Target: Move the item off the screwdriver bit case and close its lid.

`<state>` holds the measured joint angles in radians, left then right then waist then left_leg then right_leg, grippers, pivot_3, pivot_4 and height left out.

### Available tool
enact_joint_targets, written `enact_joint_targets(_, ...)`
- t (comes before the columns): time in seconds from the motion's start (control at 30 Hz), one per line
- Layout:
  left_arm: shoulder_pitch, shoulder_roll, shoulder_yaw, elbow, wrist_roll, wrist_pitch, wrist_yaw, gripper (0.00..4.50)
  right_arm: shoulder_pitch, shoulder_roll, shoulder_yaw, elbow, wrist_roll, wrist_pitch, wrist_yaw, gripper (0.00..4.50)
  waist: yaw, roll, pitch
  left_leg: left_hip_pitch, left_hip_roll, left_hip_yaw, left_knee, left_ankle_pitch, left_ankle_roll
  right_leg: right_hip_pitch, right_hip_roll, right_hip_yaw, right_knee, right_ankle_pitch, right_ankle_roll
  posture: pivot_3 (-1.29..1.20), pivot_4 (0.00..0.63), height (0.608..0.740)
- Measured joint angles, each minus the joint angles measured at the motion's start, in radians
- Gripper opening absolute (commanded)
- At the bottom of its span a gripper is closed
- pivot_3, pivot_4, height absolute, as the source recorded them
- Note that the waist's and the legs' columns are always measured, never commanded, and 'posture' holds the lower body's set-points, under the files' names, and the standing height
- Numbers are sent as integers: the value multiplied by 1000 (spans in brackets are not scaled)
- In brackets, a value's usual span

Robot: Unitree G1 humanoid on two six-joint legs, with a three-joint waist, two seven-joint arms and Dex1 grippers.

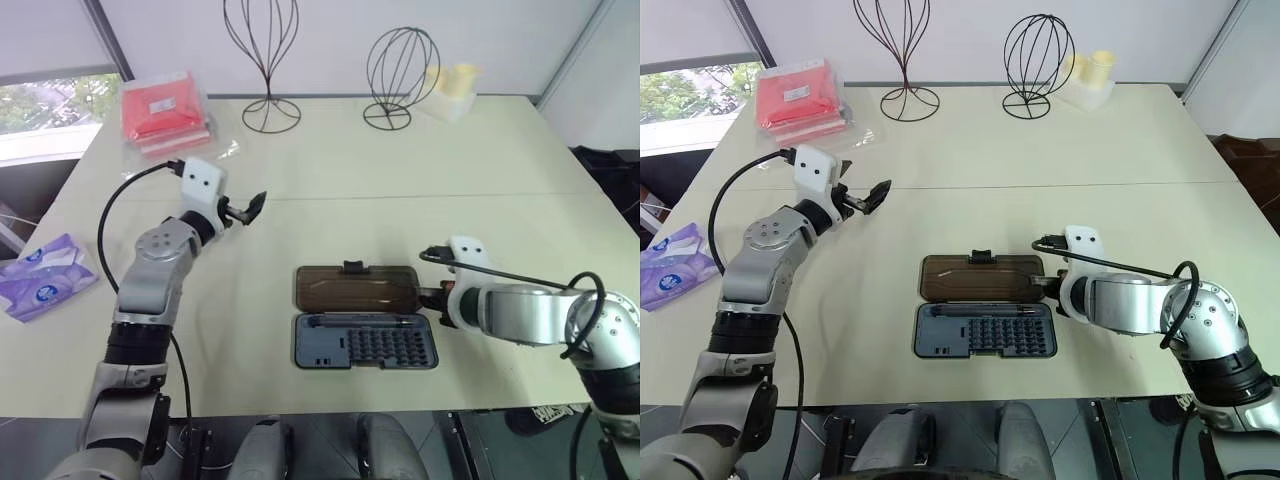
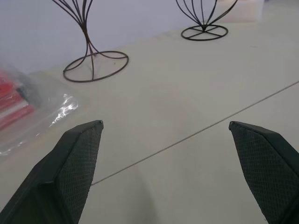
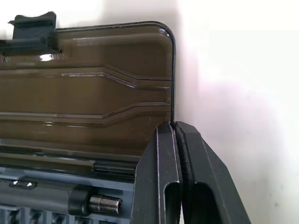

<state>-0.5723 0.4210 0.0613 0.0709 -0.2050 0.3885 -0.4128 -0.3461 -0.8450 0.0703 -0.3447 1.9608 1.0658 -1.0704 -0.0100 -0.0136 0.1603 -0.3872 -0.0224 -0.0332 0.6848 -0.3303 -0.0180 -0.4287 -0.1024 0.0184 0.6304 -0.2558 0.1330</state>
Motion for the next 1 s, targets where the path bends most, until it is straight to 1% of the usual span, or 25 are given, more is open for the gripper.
enact_joint_targets(0.17,-19,-9,-1,7,0,-4,-2,4500,31,-44,5,-34,0,-26,25,25,0,0,0,0,0,0,0,0,0,0,0,0,0,0,0,0,150,740)
enact_joint_targets(0.47,-21,-11,-5,16,2,-5,-11,4500,33,-159,61,-62,-2,-26,160,25,-1,0,0,0,0,0,0,0,0,0,0,0,-1,0,0,0,150,740)
enact_joint_targets(0.67,-20,-12,-6,16,2,-6,-15,4500,23,-184,89,-67,-2,-36,202,25,-1,0,0,0,0,0,0,0,0,0,0,0,-1,0,0,0,150,740)
enact_joint_targets(0.83,-17,-12,-6,16,2,-6,-17,4500,24,-200,102,-76,-2,-48,205,25,-1,0,0,0,0,0,0,0,0,0,0,0,-1,0,0,0,150,740)
enact_joint_targets(1.0,-7,-12,-6,15,2,-5,-18,4500,22,-239,119,-85,-2,-47,228,25,0,0,0,0,0,0,0,0,0,0,0,0,-1,0,0,0,150,740)
